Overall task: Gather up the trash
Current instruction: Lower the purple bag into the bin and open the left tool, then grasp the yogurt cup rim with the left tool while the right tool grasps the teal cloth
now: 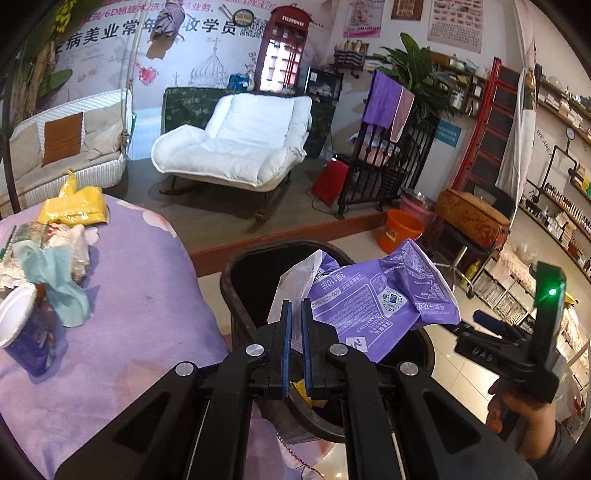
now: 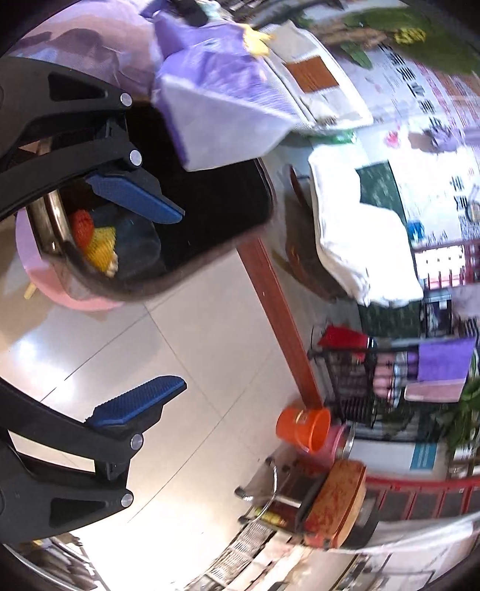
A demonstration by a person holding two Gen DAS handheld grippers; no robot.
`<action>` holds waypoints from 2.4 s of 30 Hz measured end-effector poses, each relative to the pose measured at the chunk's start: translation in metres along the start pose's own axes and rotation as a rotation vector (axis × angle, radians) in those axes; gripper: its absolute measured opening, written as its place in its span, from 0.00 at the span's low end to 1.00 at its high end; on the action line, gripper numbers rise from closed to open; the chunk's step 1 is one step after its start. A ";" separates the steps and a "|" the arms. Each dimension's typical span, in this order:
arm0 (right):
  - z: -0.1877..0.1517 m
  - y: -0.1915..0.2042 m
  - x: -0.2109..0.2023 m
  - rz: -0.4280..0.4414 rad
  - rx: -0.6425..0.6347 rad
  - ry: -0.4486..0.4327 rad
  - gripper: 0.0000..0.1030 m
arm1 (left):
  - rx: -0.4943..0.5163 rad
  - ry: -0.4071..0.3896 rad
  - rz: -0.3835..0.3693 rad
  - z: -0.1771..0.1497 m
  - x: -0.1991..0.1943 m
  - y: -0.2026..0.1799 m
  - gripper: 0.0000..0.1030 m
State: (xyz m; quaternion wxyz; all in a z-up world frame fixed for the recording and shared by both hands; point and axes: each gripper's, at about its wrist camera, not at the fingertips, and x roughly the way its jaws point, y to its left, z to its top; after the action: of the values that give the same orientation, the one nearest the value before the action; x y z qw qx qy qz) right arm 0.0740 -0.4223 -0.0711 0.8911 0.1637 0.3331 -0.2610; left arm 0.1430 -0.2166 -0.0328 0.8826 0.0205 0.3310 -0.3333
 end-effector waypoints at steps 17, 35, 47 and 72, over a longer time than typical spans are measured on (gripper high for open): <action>0.013 -0.016 -0.003 0.041 0.079 -0.030 0.89 | 0.038 0.054 -0.003 -0.016 0.011 -0.014 0.85; 0.006 0.078 -0.015 0.304 -0.084 -0.004 0.90 | 0.040 -0.033 0.278 -0.032 -0.063 0.045 0.90; -0.008 0.165 -0.018 0.483 -0.229 0.051 0.90 | -0.005 0.009 0.414 -0.026 -0.090 0.131 0.85; -0.015 0.321 0.003 0.717 -0.521 0.183 0.88 | -0.133 0.091 0.346 -0.035 -0.089 0.191 0.08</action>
State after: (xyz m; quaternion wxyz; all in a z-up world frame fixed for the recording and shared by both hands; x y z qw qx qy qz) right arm 0.2523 -0.1567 -0.0459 0.9036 0.0614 0.3873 0.1725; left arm 0.1883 -0.0076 -0.0425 0.9102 0.0338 0.3835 -0.1529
